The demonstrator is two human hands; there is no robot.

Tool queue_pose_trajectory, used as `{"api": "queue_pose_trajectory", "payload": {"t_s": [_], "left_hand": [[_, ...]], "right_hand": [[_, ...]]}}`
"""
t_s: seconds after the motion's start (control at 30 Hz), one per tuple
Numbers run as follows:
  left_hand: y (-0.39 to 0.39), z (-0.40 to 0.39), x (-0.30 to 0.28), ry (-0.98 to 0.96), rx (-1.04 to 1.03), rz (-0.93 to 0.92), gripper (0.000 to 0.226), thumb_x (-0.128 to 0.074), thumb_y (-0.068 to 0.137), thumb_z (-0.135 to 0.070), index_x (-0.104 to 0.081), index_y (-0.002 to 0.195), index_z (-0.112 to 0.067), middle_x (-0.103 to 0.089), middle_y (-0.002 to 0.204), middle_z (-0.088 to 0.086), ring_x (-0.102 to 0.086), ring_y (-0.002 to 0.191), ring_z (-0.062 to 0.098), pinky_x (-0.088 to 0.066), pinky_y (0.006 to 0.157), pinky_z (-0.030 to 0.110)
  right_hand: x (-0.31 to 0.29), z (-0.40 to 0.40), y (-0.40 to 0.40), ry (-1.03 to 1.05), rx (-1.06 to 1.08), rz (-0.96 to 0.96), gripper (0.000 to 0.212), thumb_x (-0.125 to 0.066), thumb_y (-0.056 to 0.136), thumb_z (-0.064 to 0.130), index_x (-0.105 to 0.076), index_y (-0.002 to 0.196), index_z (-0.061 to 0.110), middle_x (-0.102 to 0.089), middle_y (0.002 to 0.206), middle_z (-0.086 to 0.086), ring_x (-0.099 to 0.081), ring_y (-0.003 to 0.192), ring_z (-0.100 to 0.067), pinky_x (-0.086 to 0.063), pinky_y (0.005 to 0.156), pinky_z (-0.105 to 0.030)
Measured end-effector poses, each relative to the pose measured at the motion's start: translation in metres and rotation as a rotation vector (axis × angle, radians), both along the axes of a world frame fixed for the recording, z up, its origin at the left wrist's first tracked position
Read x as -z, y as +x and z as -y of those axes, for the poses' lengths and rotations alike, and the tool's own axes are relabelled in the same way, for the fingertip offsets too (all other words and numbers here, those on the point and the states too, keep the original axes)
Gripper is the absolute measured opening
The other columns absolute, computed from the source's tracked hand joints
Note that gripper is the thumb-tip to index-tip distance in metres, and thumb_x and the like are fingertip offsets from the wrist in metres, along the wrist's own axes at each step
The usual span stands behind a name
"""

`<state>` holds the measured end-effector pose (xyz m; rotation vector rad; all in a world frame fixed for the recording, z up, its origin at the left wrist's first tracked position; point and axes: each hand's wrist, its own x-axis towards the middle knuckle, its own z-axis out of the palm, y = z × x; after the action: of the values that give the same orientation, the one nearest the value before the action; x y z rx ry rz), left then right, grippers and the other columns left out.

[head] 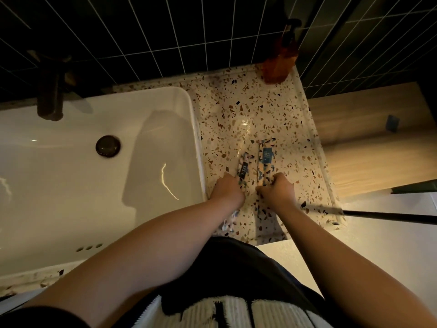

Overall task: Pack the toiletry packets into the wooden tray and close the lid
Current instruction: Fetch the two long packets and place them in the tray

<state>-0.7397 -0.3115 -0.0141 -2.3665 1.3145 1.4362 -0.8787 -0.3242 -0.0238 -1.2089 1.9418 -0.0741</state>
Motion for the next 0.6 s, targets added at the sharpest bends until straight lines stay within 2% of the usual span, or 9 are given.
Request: {"api": "queue_pose_trajectory", "payload": {"t_s": [0.07,0.17,0.23,0.33,0.4,0.53,0.6], "left_hand": [[0.0,0.002,-0.008,-0.001,-0.078,-0.059,0.055,-0.056,0.095,-0.005,-0.035,0.145,-0.005,-0.058,0.123,0.012,-0.059,0.092,0.023,-0.045,0.064,0.029],[0.002,0.001,-0.024,-0.034,-0.153,-0.147,0.057,-0.054,0.095,-0.005,-0.031,0.146,-0.007,-0.051,0.095,0.002,-0.051,0.073,0.014,-0.039,0.051,0.026],[0.007,-0.002,-0.04,-0.088,-0.202,-0.254,0.054,-0.052,0.096,-0.008,-0.031,0.146,-0.01,-0.05,0.093,-0.002,-0.052,0.075,0.013,-0.037,0.051,0.024],[0.026,-0.012,-0.073,-0.2,-0.274,-0.402,0.049,-0.052,0.098,-0.016,-0.036,0.145,-0.019,-0.059,0.102,-0.003,-0.055,0.078,0.006,-0.042,0.058,0.022],[0.046,-0.019,-0.094,-0.26,-0.329,-0.462,0.039,-0.052,0.1,-0.019,-0.042,0.137,-0.021,-0.064,0.101,0.002,-0.06,0.075,0.012,-0.048,0.063,0.027],[0.097,-0.039,-0.127,-0.4,-0.503,-0.481,0.015,-0.056,0.101,-0.021,-0.056,0.116,-0.022,-0.074,0.096,0.007,-0.072,0.082,0.023,-0.057,0.076,0.036],[0.125,-0.052,-0.137,-0.456,-0.604,-0.508,0.01,-0.057,0.101,-0.019,-0.06,0.11,-0.016,-0.076,0.095,0.014,-0.073,0.082,0.03,-0.059,0.074,0.041]], "right_hand": [[-0.002,-0.003,-0.003,0.007,0.048,0.037,0.023,-0.075,0.081,0.021,-0.065,0.093,0.005,-0.07,0.084,-0.011,-0.068,0.078,-0.03,-0.054,0.059,-0.034],[-0.008,-0.007,-0.008,-0.022,0.143,0.1,0.022,-0.073,0.077,0.02,-0.066,0.082,0.0,-0.07,0.079,-0.022,-0.07,0.078,-0.04,-0.06,0.066,-0.051],[-0.018,-0.008,-0.011,-0.077,0.154,0.126,0.022,-0.07,0.079,0.021,-0.067,0.085,0.0,-0.071,0.082,-0.023,-0.07,0.079,-0.04,-0.06,0.07,-0.054],[-0.046,-0.005,-0.002,-0.189,0.13,0.228,0.013,-0.069,0.086,0.022,-0.07,0.093,0.01,-0.072,0.084,-0.006,-0.07,0.081,-0.027,-0.06,0.079,-0.051],[-0.07,-0.003,0.012,-0.267,0.072,0.288,0.013,-0.069,0.09,0.023,-0.071,0.095,0.012,-0.071,0.086,0.003,-0.068,0.083,-0.018,-0.059,0.083,-0.047],[-0.113,-0.005,0.057,-0.347,-0.021,0.382,0.025,-0.063,0.094,0.032,-0.071,0.091,0.008,-0.075,0.087,-0.008,-0.071,0.085,-0.027,-0.059,0.08,-0.05],[-0.126,-0.009,0.085,-0.366,-0.055,0.426,0.024,-0.061,0.096,0.031,-0.07,0.091,0.01,-0.075,0.086,-0.007,-0.073,0.081,-0.025,-0.061,0.076,-0.047]]}}
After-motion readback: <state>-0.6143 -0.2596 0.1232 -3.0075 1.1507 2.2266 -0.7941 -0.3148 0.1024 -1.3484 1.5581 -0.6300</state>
